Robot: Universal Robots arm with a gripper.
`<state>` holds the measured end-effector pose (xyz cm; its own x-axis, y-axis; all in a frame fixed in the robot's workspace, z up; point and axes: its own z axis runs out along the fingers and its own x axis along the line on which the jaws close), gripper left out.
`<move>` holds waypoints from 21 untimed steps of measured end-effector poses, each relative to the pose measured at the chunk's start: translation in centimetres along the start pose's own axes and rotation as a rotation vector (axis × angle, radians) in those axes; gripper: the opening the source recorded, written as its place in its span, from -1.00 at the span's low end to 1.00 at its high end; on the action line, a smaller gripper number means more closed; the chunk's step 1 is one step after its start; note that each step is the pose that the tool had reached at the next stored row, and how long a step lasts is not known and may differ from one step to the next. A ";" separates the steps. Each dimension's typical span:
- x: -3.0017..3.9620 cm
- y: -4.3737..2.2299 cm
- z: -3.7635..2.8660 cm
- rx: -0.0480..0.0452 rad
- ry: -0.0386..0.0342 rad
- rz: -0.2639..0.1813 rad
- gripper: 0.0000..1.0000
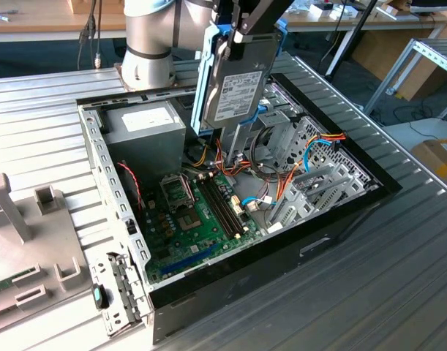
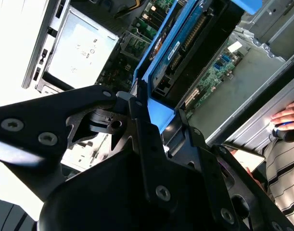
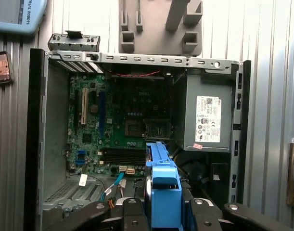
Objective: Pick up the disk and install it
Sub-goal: 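Pick up the disk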
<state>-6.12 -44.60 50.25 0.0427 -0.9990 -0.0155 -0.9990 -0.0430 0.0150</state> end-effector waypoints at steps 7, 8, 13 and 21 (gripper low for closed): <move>1.07 0.05 -0.02 0.0000 0.0000 0.000 -0.26; 1.21 0.06 -0.02 0.0000 0.0000 0.000 -0.26; 2.09 0.10 -0.03 0.0000 0.0013 0.000 -0.26; 2.47 0.11 -0.03 -0.0001 0.0027 0.000 -0.26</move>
<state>-6.13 -47.07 50.25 0.0426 -0.9990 -0.0128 -0.9990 -0.0428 0.0151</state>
